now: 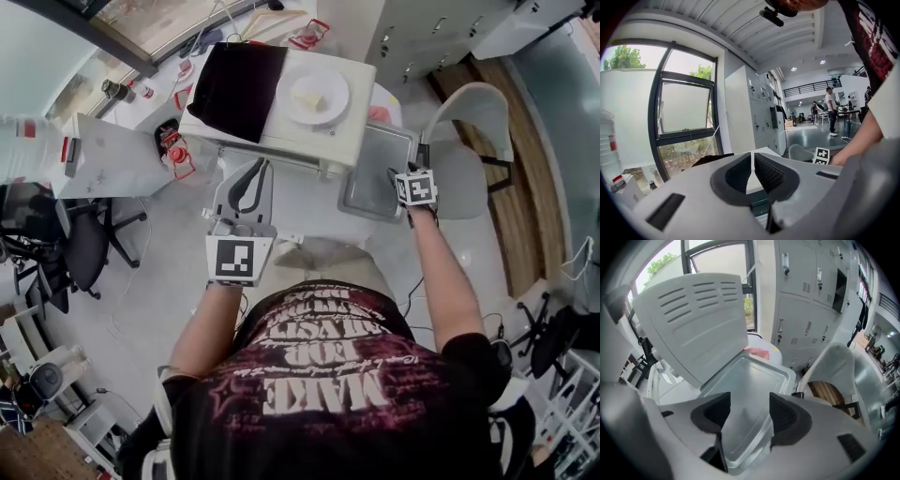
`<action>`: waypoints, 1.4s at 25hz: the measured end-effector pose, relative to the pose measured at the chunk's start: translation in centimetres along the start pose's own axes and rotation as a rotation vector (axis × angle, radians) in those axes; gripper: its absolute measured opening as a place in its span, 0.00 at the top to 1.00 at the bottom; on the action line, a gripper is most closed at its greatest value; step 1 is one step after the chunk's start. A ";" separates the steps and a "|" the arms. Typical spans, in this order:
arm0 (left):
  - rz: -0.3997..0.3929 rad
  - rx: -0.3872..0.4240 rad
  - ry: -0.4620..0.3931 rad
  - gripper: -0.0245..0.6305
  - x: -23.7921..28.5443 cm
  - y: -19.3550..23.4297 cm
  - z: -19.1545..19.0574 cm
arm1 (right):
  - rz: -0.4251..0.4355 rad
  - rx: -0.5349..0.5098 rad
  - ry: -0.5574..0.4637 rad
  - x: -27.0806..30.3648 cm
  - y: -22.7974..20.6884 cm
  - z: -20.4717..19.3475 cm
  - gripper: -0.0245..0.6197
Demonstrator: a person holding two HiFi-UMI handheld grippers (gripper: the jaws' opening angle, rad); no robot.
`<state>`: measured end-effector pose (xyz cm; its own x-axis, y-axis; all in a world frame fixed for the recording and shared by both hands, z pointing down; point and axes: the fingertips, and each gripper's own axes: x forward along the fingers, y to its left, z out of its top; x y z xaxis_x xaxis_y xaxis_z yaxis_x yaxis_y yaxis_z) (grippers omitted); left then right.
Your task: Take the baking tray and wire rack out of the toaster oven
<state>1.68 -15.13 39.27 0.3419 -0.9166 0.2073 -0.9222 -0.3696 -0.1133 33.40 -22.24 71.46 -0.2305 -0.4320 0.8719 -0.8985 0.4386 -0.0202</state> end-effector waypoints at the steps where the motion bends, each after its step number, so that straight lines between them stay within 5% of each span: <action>1: -0.002 -0.007 -0.007 0.93 -0.1 0.6 0.1 | 0.005 0.001 -0.033 -0.8 0.9 0.4 0.56; 5: -0.017 -0.006 -0.020 0.93 -1.0 3.0 -0.3 | 0.041 0.048 -0.188 -4.2 5.3 1.5 0.75; 9: -0.051 -0.002 -0.042 0.93 -1.6 4.7 -0.7 | -0.012 0.048 -0.346 -8.1 9.2 2.4 0.95; 16: -0.105 0.014 -0.048 0.93 -3.1 6.4 -1.7 | -0.008 0.052 -0.511 -12.7 15.5 3.9 0.96; 23: -0.039 -0.013 -0.046 0.93 -4.8 6.7 -1.2 | 0.192 0.148 -0.552 -15.6 20.7 3.2 0.96; 29: -0.011 0.049 -0.039 0.93 -8.1 4.7 -0.9 | 0.325 0.244 -0.555 -16.8 23.9 0.1 0.96; 35: 0.006 0.063 -0.010 0.93 -10.1 5.7 -2.7 | 0.392 0.345 -0.559 -16.6 26.2 -1.2 0.96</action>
<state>-7.48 -7.60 39.18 0.3385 -0.9201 0.1969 -0.9111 -0.3728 -0.1757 14.12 -2.57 57.02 -0.6287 -0.6705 0.3939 -0.7567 0.4108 -0.5085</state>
